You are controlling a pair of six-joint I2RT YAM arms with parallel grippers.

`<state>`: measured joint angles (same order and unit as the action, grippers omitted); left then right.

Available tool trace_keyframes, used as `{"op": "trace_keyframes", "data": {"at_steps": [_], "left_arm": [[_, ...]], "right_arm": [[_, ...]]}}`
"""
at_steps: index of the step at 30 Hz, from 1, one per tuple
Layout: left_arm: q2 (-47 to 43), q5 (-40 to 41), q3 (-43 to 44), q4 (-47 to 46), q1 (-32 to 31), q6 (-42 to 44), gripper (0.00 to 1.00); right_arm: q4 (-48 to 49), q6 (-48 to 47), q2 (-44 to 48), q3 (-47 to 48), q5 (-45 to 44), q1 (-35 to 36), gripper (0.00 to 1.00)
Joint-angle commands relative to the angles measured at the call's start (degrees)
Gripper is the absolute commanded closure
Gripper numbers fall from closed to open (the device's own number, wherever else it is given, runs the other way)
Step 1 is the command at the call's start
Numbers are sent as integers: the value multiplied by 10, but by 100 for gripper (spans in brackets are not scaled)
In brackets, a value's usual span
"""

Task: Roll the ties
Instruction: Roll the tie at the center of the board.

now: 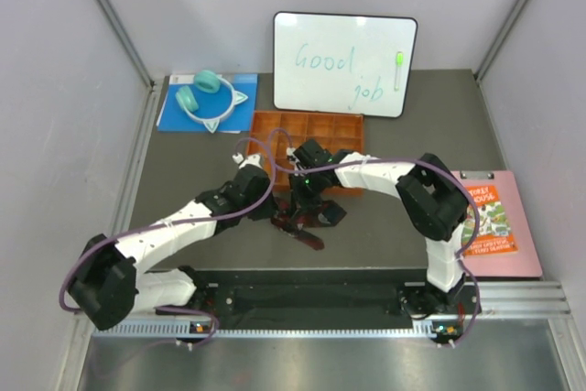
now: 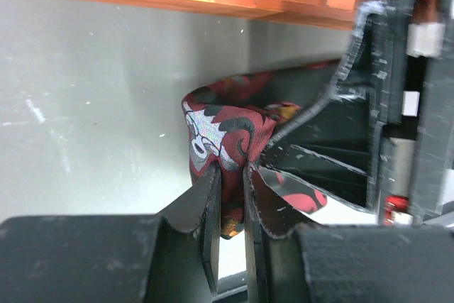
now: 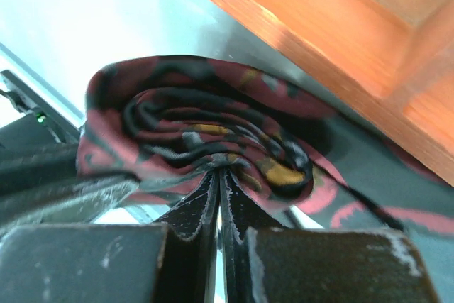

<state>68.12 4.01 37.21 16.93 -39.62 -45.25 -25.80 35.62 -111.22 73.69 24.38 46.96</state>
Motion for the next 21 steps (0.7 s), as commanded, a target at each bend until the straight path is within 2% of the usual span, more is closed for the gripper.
{"op": "trace_keyframes", "data": {"at_steps": [1, 7, 14, 21], "left_arm": [[-9, 49, 76, 98, -23, -6, 99], [15, 59, 138, 158, -31, -19, 99], [52, 66, 176, 159, -51, -29, 98], [128, 94, 206, 149, -86, -45, 98]], "right_arm": [[-9, -8, -22, 39, -30, -2, 99], [-27, -7, -30, 72, -28, -1, 99], [-18, 2, -43, 80, -16, 6, 99], [-8, 6, -45, 74, -9, 8, 99]]}}
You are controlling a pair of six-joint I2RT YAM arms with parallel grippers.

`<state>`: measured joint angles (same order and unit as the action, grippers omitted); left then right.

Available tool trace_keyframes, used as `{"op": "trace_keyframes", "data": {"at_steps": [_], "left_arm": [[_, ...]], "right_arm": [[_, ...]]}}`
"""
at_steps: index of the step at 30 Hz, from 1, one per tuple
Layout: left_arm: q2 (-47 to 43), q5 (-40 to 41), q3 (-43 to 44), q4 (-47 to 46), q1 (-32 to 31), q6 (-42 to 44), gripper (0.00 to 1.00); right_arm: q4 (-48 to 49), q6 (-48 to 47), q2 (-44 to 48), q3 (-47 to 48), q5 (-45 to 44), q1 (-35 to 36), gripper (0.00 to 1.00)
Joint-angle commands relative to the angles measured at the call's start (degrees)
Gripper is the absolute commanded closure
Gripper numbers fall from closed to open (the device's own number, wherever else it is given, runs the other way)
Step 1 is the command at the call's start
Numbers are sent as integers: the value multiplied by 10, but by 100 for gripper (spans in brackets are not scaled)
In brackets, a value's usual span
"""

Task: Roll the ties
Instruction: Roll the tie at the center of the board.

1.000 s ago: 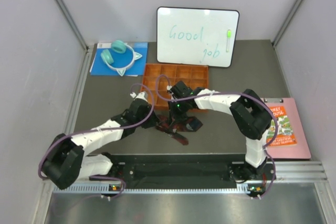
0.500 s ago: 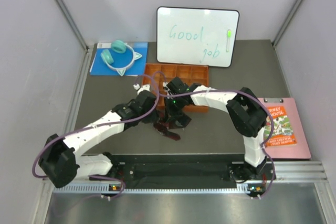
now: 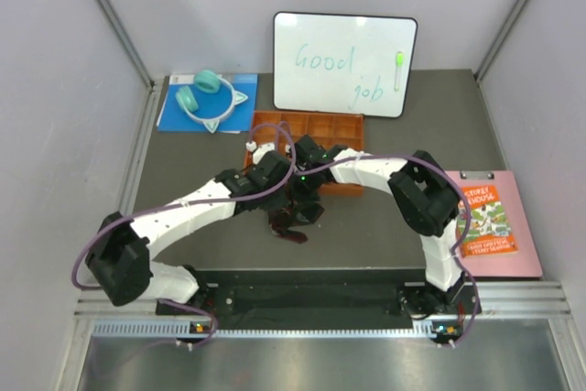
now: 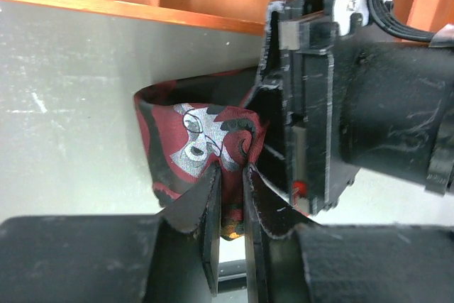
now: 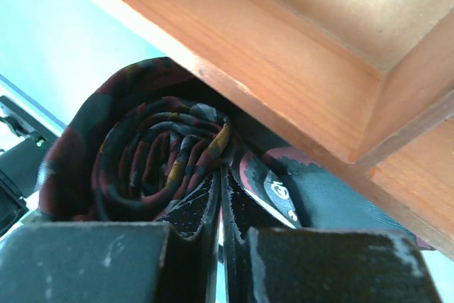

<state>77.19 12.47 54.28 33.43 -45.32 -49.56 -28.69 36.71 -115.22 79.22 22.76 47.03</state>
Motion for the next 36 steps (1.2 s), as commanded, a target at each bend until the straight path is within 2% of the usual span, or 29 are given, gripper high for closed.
{"op": "trace_keyframes", "data": {"at_steps": [1, 11, 16, 27, 32, 35, 36], "left_arm": [[45, 12, 40, -15, -33, -4, 98], [150, 69, 109, 16, -101, -44, 99], [186, 85, 121, 23, -112, -57, 99], [228, 84, 144, 16, -130, -56, 97], [248, 95, 152, 17, -138, -66, 88], [254, 96, 159, 18, -139, -68, 67], [252, 99, 160, 18, -139, -66, 56]], "right_arm": [[22, -4, -6, 19, 9, 7, 99], [13, -14, -4, 12, 11, -4, 98], [-35, -44, 13, 12, -3, -25, 97], [-108, -88, 110, -47, -62, -93, 94], [-103, -100, 136, -79, -55, -137, 93], [-96, -109, 143, -94, -38, -167, 93], [-95, -112, 146, -96, -37, -171, 93]]}}
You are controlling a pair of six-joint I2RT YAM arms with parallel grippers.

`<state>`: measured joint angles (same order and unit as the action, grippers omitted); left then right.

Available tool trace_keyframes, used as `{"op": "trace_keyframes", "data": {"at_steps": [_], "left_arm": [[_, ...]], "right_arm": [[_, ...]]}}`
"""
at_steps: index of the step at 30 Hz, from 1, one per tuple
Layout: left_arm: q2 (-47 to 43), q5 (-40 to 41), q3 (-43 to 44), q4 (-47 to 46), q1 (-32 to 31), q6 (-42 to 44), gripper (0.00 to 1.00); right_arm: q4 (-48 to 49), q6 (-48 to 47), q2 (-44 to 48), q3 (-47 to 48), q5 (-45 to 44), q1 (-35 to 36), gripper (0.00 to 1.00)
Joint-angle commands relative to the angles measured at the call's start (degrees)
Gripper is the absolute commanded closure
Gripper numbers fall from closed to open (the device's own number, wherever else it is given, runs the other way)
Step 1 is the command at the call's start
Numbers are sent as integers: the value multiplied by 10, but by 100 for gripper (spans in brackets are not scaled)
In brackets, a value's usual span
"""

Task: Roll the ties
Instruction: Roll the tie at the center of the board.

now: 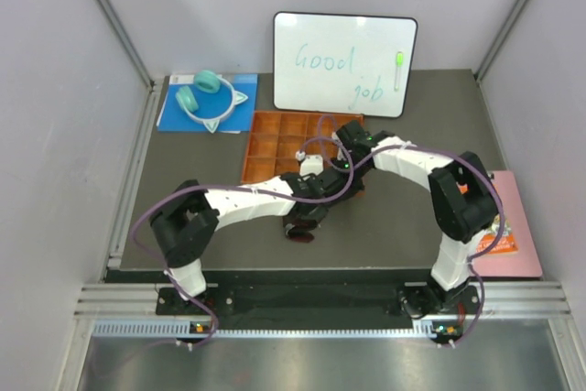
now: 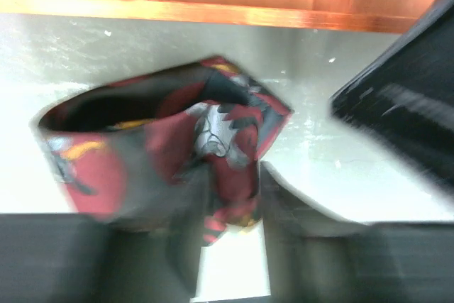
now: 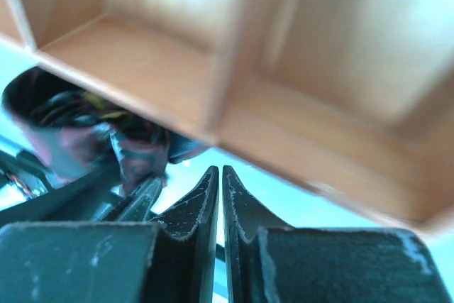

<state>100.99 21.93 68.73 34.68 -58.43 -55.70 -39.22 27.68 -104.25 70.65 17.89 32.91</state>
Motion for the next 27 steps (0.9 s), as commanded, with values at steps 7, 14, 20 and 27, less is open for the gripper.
{"op": "trace_keyframes", "data": {"at_steps": [7, 14, 20, 27], "left_arm": [[-27, 28, 55, 38, -12, 7, 32], [-140, 52, 35, 98, -14, -23, 42], [-254, 47, -93, 93, -37, -89, 53], [-302, 10, -229, 8, -62, -165, 74]], "right_arm": [[5, -26, 57, 8, 16, -36, 93], [5, -44, 44, 55, 55, -23, 93], [-32, -60, 1, 150, 22, 22, 94], [-77, -88, -112, 279, -6, 79, 96]]}}
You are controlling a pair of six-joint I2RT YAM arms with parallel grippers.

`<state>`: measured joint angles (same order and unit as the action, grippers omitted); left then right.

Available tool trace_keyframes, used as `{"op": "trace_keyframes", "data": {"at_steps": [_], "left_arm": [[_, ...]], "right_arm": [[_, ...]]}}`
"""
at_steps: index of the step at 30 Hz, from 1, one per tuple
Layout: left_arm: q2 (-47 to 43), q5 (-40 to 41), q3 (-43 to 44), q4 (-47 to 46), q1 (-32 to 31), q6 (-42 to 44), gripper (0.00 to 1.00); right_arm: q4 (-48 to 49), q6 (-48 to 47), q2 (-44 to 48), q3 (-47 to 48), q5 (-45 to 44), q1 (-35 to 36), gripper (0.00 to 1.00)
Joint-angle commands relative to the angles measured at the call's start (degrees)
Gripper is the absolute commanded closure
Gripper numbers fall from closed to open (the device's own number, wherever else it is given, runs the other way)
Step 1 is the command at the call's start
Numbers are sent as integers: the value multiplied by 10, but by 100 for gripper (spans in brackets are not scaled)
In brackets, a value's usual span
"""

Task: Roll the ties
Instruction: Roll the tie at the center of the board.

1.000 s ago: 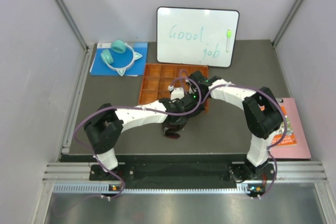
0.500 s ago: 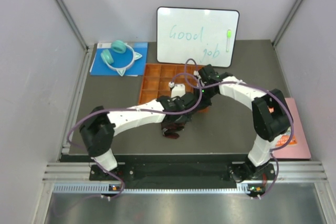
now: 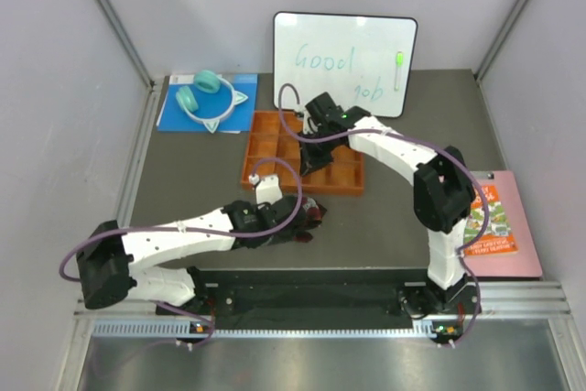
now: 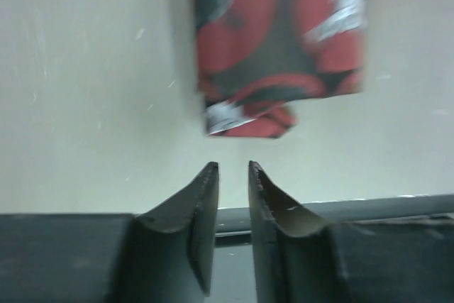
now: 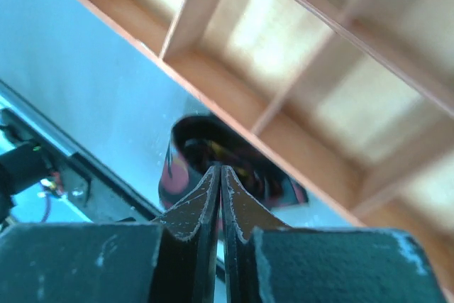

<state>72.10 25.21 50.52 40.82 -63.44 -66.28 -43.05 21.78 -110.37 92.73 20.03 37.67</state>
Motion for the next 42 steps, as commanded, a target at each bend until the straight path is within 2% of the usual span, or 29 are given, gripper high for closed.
{"op": "trace_keyframes", "data": {"at_steps": [1, 12, 17, 31, 38, 42], "left_arm": [[-7, -24, -52, -64, -13, -66, 76], [66, -28, -94, -189, -32, -123, 86], [123, -35, -90, -204, -34, -131, 89], [188, 22, -65, -142, -34, -135, 90], [192, 45, -76, -142, -32, -129, 89], [190, 55, -66, -112, -29, -123, 90]], "right_arm": [[-54, -32, -72, 81, -35, 39, 96], [-39, -38, -111, 73, -76, 71, 99], [-15, -37, -106, 34, -90, 77, 99], [26, -17, -111, -29, -87, 97, 100], [36, 1, -106, -54, -73, 104, 100], [43, 18, -105, -63, -64, 109, 100]]}}
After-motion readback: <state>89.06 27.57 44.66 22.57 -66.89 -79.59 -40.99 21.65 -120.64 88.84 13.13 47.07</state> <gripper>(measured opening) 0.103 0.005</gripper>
